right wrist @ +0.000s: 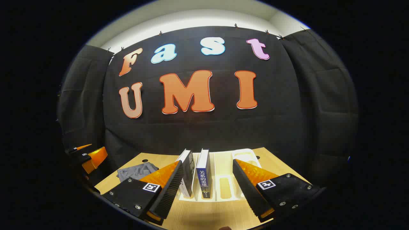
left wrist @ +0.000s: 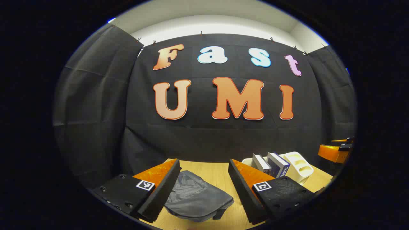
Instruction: Open the schoolbag, grab two books from the bookshelf and put them into the schoolbag.
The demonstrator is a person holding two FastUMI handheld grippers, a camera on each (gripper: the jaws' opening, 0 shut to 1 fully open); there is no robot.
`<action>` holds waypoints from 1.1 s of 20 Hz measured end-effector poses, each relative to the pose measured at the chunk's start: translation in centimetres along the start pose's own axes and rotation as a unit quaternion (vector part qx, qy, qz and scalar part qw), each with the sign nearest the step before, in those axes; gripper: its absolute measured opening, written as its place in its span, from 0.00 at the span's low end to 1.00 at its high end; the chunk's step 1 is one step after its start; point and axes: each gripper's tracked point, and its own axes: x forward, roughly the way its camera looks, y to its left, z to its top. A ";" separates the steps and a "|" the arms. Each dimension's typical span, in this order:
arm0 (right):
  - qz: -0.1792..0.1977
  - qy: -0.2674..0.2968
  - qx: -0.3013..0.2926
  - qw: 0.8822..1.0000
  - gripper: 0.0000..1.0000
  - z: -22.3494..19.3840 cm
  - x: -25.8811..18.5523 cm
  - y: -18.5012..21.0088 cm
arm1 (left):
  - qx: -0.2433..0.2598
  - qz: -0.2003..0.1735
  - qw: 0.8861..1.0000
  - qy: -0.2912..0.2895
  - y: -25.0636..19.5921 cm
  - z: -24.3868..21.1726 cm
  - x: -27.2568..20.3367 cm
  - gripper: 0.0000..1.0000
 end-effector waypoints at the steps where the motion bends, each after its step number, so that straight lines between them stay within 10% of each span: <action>1: -0.004 -0.001 -0.002 1.000 0.95 0.0 0.0 -0.2 | -0.002 -0.005 1.000 -0.002 -0.3 0.1 0.1 0.96; 22: 0.005 -0.003 0.012 1.000 0.95 -0.4 -0.5 1.8 | -0.017 0.011 1.000 -0.005 1.9 0.4 -0.6 0.96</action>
